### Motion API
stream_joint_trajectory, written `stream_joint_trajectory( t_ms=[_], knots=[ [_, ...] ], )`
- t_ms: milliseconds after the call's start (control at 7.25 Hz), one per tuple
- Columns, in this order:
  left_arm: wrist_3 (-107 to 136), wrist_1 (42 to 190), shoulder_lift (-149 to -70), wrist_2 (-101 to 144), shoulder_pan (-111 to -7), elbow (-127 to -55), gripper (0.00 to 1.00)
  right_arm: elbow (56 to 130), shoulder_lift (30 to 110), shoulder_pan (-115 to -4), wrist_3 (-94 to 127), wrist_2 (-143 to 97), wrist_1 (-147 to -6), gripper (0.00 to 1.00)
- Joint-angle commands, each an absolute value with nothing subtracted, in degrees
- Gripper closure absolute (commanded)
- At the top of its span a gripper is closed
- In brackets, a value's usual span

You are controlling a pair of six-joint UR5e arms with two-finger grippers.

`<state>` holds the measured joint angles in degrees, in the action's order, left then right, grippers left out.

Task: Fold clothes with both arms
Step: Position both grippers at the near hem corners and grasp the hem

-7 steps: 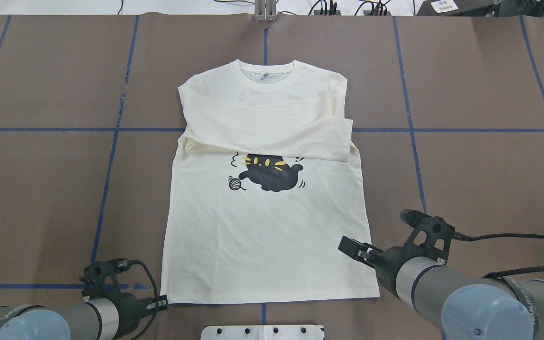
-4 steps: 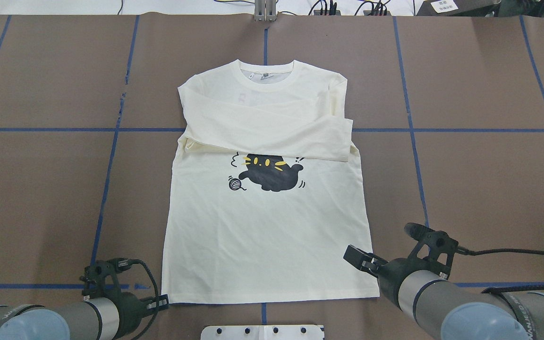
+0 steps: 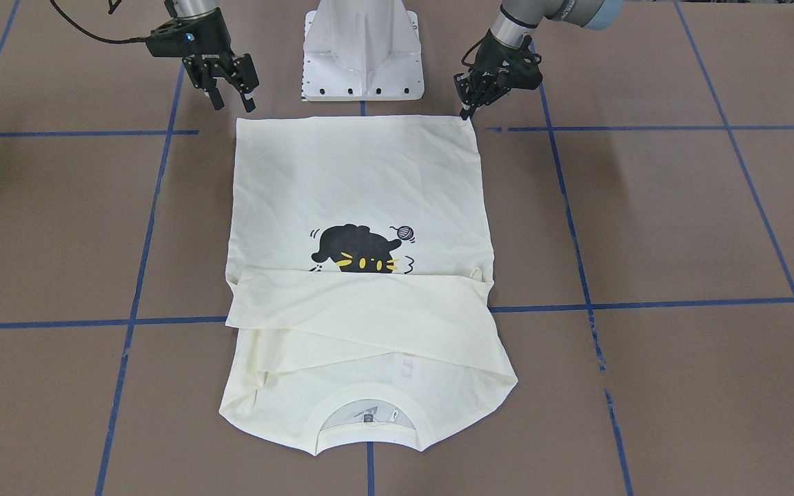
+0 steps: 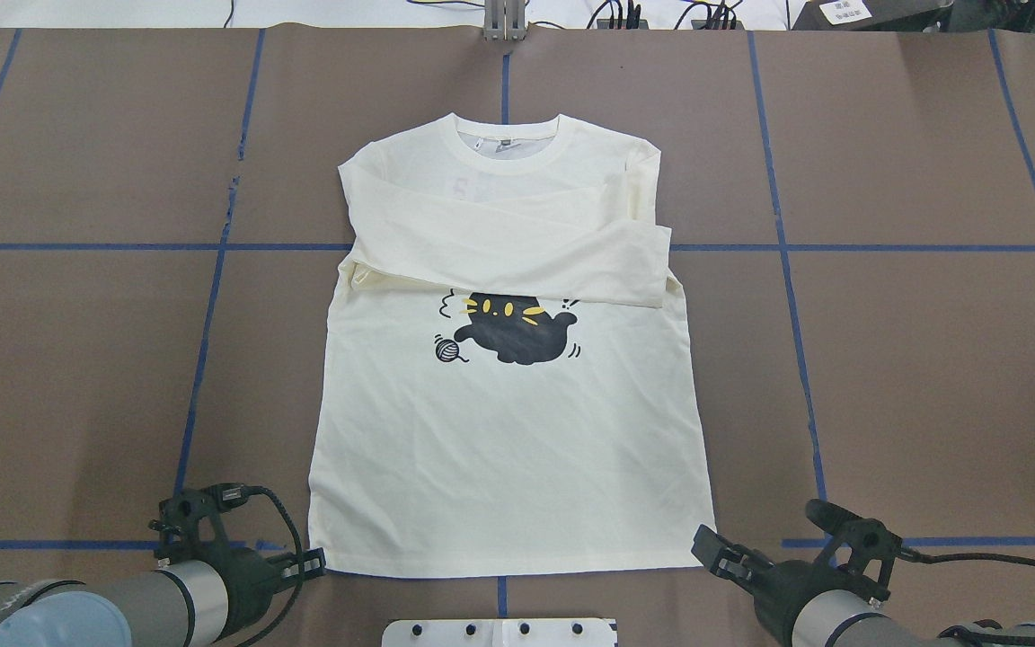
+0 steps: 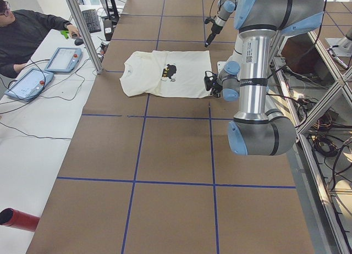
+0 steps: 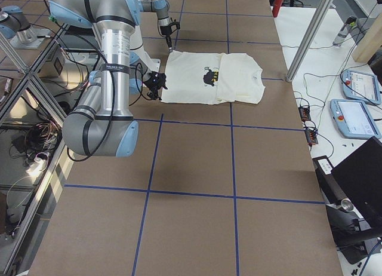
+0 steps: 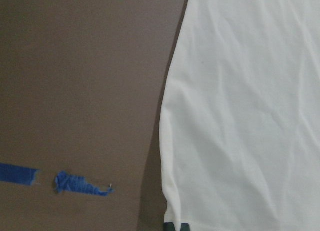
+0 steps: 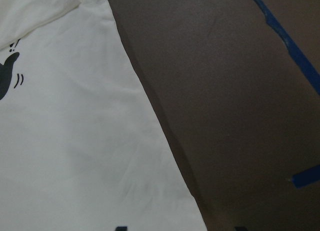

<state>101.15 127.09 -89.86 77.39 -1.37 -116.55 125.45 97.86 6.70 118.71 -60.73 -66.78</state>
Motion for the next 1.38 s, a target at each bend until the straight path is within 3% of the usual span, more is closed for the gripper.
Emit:
stream_joint_trajectory(
  t_ms=[0, 551, 689, 965, 1241],
  knots=[
    [101.16, 127.09, -89.65, 74.72, -1.32, -116.72, 1.0, 122.79, 97.91, 8.08, 119.62, -59.59, -66.53, 0.46],
    [101.25, 127.0, -89.47, 73.21, -0.62, -116.72, 1.0, 118.76, 93.54, 8.79, 119.53, -59.15, -66.53, 0.47],
    [101.25, 127.0, -89.39, 73.13, -0.35, -116.72, 1.0, 118.57, 93.08, 8.88, 119.53, -59.15, -66.53, 0.55],
    [101.34, 127.0, -89.3, 73.13, -0.35, -116.63, 1.0, 119.35, 93.34, 8.09, 118.83, -59.33, -66.53, 1.0],
    [101.34, 127.0, -89.3, 73.13, -0.26, -116.54, 1.0, 119.79, 94.13, 7.47, 118.04, -59.59, -66.53, 1.0]
  ],
)
